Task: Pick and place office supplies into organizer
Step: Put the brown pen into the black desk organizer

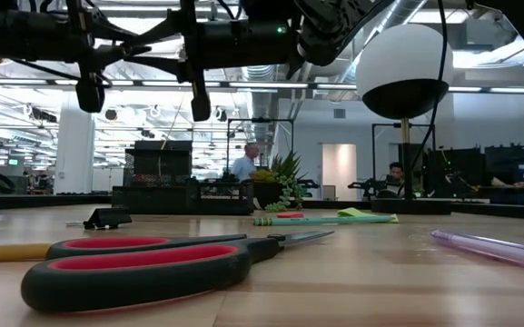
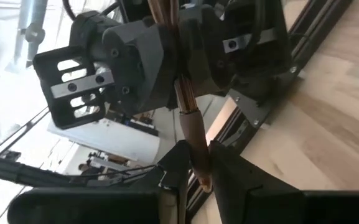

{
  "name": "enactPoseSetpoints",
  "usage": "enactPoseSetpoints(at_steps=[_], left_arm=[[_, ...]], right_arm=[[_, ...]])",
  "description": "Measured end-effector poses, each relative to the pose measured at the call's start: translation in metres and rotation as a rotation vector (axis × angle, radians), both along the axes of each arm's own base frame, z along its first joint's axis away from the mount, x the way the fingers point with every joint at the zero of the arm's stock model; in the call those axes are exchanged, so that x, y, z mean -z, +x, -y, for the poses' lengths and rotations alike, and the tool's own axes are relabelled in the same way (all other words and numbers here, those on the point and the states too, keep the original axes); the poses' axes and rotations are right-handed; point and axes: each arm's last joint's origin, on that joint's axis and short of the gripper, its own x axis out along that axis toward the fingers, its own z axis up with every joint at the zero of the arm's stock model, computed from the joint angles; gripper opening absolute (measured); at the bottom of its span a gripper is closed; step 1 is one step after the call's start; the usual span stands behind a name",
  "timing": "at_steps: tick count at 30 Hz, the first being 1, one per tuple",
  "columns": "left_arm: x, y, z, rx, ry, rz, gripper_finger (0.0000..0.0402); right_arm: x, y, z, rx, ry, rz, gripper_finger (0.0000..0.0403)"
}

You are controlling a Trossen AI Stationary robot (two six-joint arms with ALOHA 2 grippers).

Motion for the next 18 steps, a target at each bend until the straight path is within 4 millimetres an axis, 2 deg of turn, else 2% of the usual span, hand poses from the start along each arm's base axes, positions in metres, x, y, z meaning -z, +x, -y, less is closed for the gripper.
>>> enactPoseSetpoints(at_steps=[5,9,12,15,18], left_arm=[[0.000,-0.001,-0.001,-0.055,0.031,-0.012,0.0013],[-0.005,-0.006,-0.004,-0.133,0.070,-0.002,0.0013],[-0.006,-0.011,-0.007,-0.210,0.114,-0.019,0.0013],[-0.012,-0.017,-0.011,-0.308,0.169,-0.017,0.0013],[-0.010,-0.019,-0.017,-0.405,0.283,-0.114,0.0013]], right_arm=[[-0.003,-0.001,0.005,0.027,-0.029,-0.008,0.0060],[-0.023,-0.008,0.004,0.019,-0.033,-0.005,0.0060],[-0.040,-0.018,-0.003,-0.013,-0.070,-0.051,0.0061],[-0.045,-0.029,-0.012,-0.029,-0.090,-0.172,0.0061],[-0.057,-0.041,-0.028,-0.034,-0.144,-0.208,0.0061]])
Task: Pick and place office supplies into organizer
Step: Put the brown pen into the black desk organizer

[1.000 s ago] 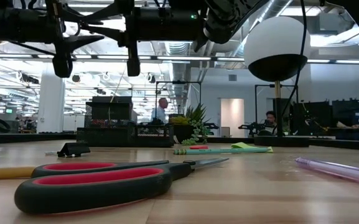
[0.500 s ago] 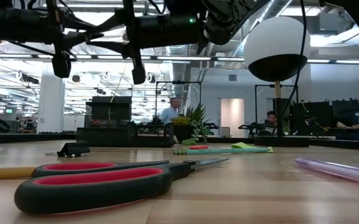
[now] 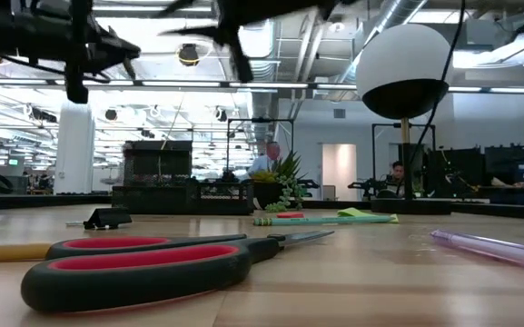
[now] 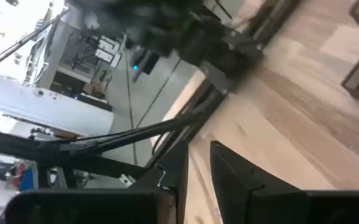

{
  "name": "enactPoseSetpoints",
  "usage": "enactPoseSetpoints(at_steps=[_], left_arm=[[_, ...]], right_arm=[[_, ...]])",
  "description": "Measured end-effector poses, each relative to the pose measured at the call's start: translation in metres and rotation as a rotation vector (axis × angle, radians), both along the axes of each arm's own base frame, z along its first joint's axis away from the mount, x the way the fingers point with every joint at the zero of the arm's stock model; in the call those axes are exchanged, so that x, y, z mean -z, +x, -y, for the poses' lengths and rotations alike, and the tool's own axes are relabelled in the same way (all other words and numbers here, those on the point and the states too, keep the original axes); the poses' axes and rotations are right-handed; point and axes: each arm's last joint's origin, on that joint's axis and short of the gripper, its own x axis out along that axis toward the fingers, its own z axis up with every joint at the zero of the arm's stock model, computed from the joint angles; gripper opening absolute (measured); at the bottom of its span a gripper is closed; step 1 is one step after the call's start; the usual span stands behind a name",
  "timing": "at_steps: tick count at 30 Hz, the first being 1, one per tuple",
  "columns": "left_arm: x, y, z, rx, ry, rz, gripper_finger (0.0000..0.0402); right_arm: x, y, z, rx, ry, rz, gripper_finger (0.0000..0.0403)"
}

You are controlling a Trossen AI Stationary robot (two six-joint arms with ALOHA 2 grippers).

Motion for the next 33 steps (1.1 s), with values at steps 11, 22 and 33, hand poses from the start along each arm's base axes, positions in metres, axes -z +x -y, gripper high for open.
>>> enactPoseSetpoints(at_steps=[11,22,33], left_arm=[[0.026,0.015,-0.026,-0.052,0.104,-0.334,0.0013],[0.039,0.024,-0.052,-0.077,0.136,-0.454,0.0013],[0.065,0.034,-0.058,-0.081,0.080,-0.635,0.0030]], right_arm=[[-0.030,-0.019,-0.039,0.063,-0.075,0.070,0.0061],[-0.030,-0.020,-0.044,0.056,-0.041,0.064,0.0061],[-0.029,-0.021,-0.045,0.050,-0.041,0.063,0.0061]])
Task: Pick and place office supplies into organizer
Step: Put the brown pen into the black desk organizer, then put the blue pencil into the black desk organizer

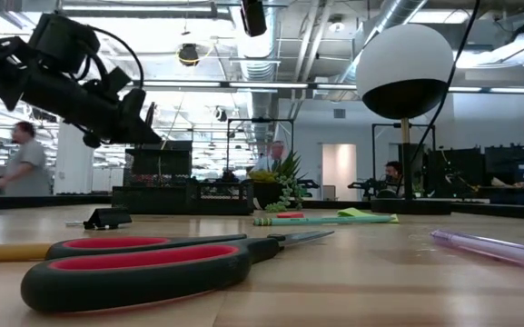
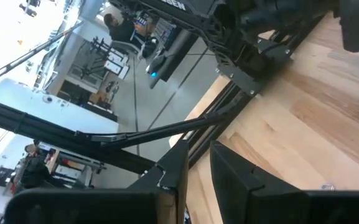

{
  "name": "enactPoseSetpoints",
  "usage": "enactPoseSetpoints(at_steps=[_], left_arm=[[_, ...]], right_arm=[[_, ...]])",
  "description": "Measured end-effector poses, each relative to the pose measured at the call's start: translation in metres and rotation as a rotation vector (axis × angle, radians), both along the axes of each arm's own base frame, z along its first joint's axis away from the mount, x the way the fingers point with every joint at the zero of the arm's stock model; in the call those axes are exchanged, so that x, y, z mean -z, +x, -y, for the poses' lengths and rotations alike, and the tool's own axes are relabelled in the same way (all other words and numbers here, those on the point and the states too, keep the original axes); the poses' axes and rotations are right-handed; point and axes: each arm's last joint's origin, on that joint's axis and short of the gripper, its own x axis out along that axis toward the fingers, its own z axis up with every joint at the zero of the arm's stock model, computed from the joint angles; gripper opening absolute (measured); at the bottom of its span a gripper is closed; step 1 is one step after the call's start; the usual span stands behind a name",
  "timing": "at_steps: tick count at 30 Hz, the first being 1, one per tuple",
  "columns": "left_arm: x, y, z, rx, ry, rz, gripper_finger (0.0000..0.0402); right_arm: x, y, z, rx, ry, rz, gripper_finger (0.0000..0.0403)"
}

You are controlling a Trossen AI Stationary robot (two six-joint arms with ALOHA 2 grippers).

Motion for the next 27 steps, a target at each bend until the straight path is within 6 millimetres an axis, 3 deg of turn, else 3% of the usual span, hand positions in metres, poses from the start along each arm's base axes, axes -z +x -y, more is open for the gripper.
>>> enactPoseSetpoints(at_steps=[9,20,23,27], left_arm=[[0.009,0.004,-0.002,-0.032,-0.077,0.008,0.0042],[-0.002,0.011,-0.002,0.012,-0.098,0.105,0.0127],[-0.019,0.016,-0.003,0.048,-0.080,0.172,0.0136],[-0.056,0.020,-0.004,0.073,0.002,0.268,0.0137]], right_arm=[[0.001,-0.001,-0.006,-0.015,-0.007,-0.001,0.0061],[0.001,-0.001,-0.007,-0.041,0.008,-0.004,0.0061],[0.001,-0.001,-0.007,-0.059,0.005,-0.004,0.0061],[-0.006,-0.005,-0.006,-0.075,-0.037,0.005,0.0061]])
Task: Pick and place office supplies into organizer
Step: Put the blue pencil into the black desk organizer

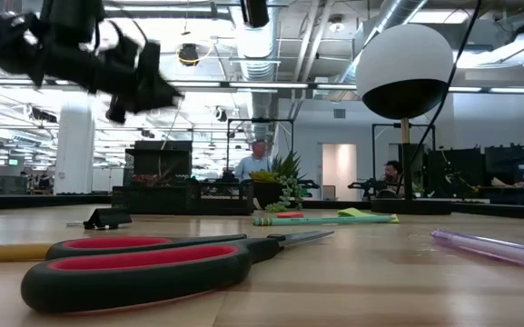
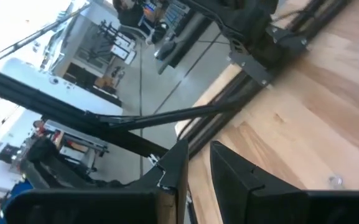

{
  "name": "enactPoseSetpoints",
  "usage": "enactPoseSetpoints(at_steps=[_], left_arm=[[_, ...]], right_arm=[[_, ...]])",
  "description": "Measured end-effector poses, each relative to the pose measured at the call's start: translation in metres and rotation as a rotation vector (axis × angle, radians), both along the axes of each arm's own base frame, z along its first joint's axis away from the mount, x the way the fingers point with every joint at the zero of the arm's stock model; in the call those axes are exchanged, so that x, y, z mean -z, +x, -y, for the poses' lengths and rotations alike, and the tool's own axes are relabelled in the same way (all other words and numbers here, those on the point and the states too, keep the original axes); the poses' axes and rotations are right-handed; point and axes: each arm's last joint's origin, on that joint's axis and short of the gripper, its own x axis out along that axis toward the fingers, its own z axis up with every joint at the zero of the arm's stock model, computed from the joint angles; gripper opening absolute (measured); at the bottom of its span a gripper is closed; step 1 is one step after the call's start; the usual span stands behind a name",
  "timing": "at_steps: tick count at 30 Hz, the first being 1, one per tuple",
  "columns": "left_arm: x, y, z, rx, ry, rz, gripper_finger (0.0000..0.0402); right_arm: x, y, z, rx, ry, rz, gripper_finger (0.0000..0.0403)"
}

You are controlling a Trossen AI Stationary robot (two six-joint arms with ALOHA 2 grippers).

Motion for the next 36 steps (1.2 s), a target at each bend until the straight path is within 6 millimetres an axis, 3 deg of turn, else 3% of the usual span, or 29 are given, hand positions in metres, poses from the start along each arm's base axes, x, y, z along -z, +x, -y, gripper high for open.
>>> enactPoseSetpoints(at_steps=[5,11,15,18,22,25,31,36], left_arm=[[-0.067,-0.011,0.005,0.023,0.120,0.080,0.0137],[-0.146,-0.051,0.026,0.128,0.114,-0.100,0.0137],[-0.177,-0.071,0.042,0.259,-0.010,-0.197,0.0137],[-0.191,-0.069,0.051,0.376,-0.021,-0.193,0.0137],[-0.188,-0.047,0.060,0.466,-0.041,-0.233,0.0137],[-0.172,-0.019,0.070,0.521,-0.100,-0.321,0.0137],[-0.122,0.044,0.104,0.654,-0.071,-0.578,0.0137],[-0.068,0.086,0.123,0.683,-0.051,-0.768,0.0137]], right_arm=[[-0.018,-0.022,-0.001,0.016,-0.051,-0.070,0.0061],[-0.028,-0.074,-0.016,0.168,-0.174,-0.320,0.0061],[-0.030,-0.098,-0.038,0.104,-0.291,-0.373,0.0061],[-0.027,-0.104,-0.059,-0.047,-0.426,-0.368,0.0061],[-0.013,-0.110,-0.065,-0.116,-0.403,-0.428,0.0061],[-0.005,-0.118,-0.059,-0.068,-0.328,-0.507,0.0061],[-0.020,-0.127,-0.054,-0.035,-0.282,-0.454,0.0061],[-0.034,-0.129,-0.048,0.025,-0.272,-0.363,0.0061]])
